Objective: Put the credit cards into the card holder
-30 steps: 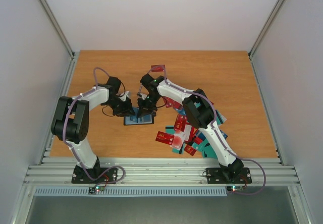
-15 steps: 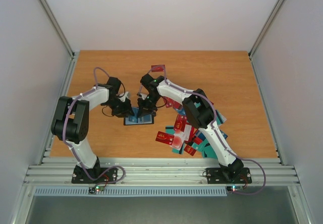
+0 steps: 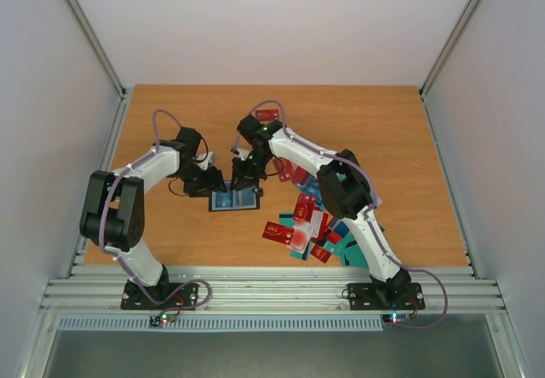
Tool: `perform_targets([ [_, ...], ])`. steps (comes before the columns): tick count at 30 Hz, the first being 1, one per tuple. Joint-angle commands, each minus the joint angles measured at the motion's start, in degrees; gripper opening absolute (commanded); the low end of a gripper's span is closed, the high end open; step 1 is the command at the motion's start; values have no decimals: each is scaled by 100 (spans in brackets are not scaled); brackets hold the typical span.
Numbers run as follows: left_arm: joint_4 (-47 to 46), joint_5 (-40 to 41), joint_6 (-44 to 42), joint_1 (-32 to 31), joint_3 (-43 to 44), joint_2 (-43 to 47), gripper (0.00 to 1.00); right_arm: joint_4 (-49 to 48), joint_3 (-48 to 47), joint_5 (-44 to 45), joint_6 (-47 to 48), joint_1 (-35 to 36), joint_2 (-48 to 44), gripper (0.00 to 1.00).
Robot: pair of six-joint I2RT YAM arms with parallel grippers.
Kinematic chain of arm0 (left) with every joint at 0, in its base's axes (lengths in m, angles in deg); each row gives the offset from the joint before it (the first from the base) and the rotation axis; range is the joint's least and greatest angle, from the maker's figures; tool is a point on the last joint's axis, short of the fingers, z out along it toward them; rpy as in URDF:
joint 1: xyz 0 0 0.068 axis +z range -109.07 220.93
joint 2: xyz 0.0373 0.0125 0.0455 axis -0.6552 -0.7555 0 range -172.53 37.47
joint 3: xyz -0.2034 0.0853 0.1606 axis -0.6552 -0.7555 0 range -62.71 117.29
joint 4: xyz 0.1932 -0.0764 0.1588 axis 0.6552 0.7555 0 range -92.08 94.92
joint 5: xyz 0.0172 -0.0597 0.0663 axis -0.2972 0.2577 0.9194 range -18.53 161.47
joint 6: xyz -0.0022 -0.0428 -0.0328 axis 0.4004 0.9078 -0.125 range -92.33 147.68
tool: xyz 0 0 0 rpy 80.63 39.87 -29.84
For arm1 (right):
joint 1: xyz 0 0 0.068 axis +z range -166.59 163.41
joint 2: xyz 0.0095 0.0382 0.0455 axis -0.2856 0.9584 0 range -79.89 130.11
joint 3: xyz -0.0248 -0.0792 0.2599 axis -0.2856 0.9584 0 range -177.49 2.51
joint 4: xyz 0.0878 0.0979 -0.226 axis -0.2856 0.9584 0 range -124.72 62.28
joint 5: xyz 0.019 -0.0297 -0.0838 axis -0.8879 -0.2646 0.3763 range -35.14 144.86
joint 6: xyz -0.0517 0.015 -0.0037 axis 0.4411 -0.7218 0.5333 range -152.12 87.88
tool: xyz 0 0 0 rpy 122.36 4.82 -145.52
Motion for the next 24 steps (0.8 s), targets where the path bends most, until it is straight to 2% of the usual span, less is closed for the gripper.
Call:
perform_targets([
  [1, 118, 237, -113, 164, 43, 259, 65, 293, 125, 408, 247, -70, -616, 22],
  [5, 64, 276, -179, 270, -30, 155, 70, 341, 498, 806, 331, -157, -869, 29],
  [11, -115, 195, -213, 300, -129, -127, 72, 345, 802, 1010, 364, -237, -777, 30],
  [24, -315, -126, -247, 301, -169, -537, 67, 310, 961, 1228, 465, -284, -210, 22],
])
